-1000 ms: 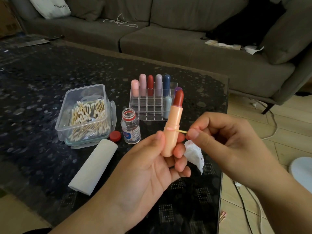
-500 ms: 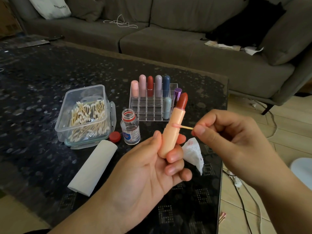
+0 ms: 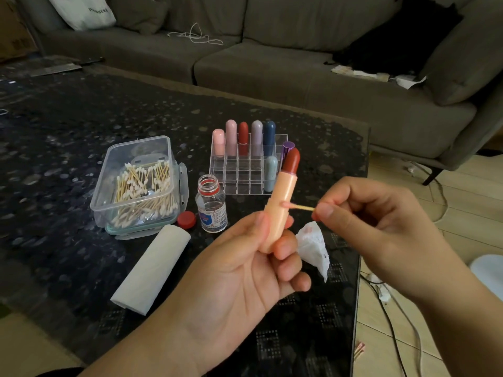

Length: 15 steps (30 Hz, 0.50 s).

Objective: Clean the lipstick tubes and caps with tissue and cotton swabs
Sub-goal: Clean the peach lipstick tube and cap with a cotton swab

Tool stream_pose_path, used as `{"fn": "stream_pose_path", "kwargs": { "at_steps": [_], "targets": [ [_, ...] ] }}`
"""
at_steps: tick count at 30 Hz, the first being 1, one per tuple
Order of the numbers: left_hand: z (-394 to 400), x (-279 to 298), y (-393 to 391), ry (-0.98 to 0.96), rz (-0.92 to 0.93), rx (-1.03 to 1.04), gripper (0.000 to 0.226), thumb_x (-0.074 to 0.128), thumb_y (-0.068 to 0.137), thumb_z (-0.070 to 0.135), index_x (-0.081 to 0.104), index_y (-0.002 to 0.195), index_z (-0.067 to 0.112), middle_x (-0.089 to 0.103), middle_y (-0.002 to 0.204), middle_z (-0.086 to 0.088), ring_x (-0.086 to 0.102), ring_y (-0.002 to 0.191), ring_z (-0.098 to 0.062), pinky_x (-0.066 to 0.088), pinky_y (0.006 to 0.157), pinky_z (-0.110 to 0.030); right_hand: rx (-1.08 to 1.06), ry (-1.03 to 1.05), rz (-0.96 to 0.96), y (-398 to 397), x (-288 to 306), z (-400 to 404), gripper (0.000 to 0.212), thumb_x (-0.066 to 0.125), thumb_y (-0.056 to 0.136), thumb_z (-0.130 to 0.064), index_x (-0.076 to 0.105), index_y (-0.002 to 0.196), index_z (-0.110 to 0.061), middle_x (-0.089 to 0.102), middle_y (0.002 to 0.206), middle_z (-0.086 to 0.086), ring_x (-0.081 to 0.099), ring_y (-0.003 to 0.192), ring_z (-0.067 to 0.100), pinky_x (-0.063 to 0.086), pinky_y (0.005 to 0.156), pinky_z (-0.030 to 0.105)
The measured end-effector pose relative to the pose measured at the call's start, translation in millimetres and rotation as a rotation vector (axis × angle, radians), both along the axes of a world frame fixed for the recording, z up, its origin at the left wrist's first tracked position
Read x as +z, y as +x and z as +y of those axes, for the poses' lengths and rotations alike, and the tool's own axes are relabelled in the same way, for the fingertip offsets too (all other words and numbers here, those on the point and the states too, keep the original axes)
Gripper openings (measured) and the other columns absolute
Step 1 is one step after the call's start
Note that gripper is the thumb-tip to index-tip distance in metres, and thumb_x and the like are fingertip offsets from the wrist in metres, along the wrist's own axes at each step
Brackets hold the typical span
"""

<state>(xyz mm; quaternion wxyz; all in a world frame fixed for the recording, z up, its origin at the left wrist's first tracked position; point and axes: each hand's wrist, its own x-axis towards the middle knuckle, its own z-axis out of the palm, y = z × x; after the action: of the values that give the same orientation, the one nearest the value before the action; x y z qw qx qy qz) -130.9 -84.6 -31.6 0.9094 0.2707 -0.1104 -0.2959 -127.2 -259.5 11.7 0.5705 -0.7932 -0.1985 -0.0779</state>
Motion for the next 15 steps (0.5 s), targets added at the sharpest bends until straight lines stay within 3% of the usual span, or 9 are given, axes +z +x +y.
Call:
{"fn": "stream_pose_path", "kwargs": {
  "at_steps": [2, 7, 11, 15],
  "targets": [
    [0, -4, 3, 0.003, -0.007, -0.006, 0.029, 0.07, 0.082, 0.028, 0.068, 0.099, 0.004, 0.058, 0.073, -0.006, 0.056, 0.062, -0.017, 0.051, 0.065, -0.034, -0.026, 0.001, -0.006, 1, -1, 0, 0.023, 0.059, 0.075, -0.042, 0.065, 0.073, -0.02, 0.046, 0.055, 0.008, 0.038, 0.05, 0.021, 0.034, 0.048, 0.023],
    [0, 3, -1, 0.043, 0.024, -0.014, 0.032, 0.054, 0.088, 0.032, 0.069, 0.092, 0.005, 0.052, 0.066, -0.003, 0.047, 0.054, -0.012, 0.051, 0.064, -0.032, 0.035, -0.011, 0.009, -1, -1, 1, 0.021, 0.059, 0.076, -0.04, 0.065, 0.07, -0.02, 0.04, 0.052, -0.001, 0.035, 0.048, 0.004, 0.031, 0.048, 0.013],
    [2, 5, -1, -0.009, 0.026, -0.08, 0.035, 0.049, 0.091, 0.033, 0.067, 0.098, 0.004, 0.048, 0.068, -0.002, 0.044, 0.056, -0.012, 0.05, 0.067, -0.032, -0.014, 0.024, -0.012, 0, -1, 1, 0.023, 0.059, 0.076, -0.04, 0.065, 0.072, -0.018, 0.046, 0.055, 0.007, 0.038, 0.05, 0.019, 0.033, 0.048, 0.019],
    [2, 10, -4, 0.05, 0.05, -0.065, 0.035, 0.047, 0.088, 0.034, 0.069, 0.091, 0.007, 0.044, 0.066, -0.002, 0.039, 0.055, -0.012, 0.049, 0.065, -0.032, 0.048, 0.003, -0.003, -1, -1, 2, 0.021, 0.059, 0.078, -0.037, 0.064, 0.07, -0.018, 0.039, 0.052, 0.003, 0.035, 0.048, 0.002, 0.031, 0.049, 0.011]
  ]
}}
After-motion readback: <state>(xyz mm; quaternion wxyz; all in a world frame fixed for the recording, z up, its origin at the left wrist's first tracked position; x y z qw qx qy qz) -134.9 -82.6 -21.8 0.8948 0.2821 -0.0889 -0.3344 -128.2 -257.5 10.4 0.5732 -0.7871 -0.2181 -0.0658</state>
